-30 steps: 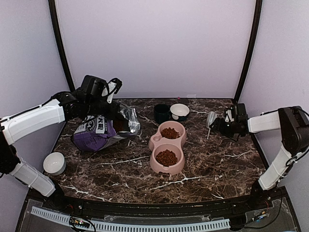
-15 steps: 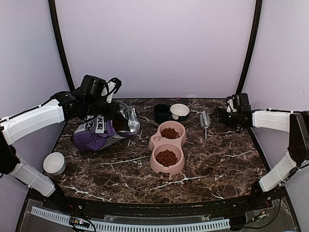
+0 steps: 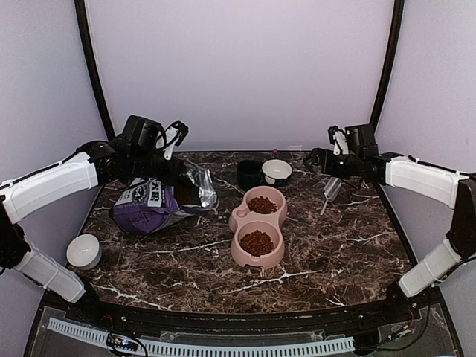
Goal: Serve the pet food
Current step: Adjust the pet food bag at the center of the board.
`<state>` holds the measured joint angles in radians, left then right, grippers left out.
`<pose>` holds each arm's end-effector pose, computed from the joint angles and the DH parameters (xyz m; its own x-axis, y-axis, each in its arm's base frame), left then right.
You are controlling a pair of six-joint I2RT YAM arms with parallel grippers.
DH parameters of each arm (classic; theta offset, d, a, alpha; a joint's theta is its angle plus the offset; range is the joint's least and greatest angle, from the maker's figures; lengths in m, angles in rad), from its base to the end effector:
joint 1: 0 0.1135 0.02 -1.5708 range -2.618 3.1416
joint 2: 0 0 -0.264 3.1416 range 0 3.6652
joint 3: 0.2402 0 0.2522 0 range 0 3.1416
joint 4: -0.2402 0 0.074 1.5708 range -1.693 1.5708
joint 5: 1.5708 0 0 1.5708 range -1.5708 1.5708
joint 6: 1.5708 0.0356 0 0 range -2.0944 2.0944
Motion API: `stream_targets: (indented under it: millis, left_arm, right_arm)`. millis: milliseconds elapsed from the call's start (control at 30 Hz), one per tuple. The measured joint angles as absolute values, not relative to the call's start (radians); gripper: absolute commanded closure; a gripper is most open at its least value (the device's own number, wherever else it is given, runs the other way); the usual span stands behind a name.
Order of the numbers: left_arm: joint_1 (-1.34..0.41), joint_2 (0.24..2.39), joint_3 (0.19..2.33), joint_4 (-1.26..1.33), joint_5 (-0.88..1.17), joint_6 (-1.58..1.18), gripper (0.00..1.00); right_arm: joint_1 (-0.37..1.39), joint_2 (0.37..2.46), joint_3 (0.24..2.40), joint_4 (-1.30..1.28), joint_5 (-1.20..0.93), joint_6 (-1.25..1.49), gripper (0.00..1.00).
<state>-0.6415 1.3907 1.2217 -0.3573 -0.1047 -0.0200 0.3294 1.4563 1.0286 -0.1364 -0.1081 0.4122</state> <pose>0.2577 -0.1878 0.3362 -0.4128 0.2835 -0.8656 0.5146 0.8567 0.0352 0.3111 0.1104 0.2703 -0.6269 0.2066 -0.7512 -0.1710 0.9042 0.3914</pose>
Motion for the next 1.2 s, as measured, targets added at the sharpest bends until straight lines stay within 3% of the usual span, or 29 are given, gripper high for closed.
stream_targets:
  millis: [433, 733, 967, 1200]
  left_arm:
    - [-0.637, 1.389, 1.222, -0.392, 0.023, -0.022, 1.0]
    - [-0.643, 1.389, 1.222, -0.393, 0.098, -0.02, 1.0]
    - [-0.656, 1.389, 1.222, -0.399, 0.115, -0.016, 1.0]
    - [-0.664, 1.389, 1.222, -0.399, 0.114, -0.011, 1.0]
  right_arm:
    - [0.689, 1.696, 1.318, -0.115, -0.297, 0.368, 0.2]
    - [0.805, 1.915, 1.424, -0.024, -0.423, 0.459, 0.41]
    - [0.808, 1.99, 1.467, 0.023, -0.449, 0.518, 0.59]
    - [0.813, 2.022, 1.504, 0.053, -0.475, 0.553, 0.88]
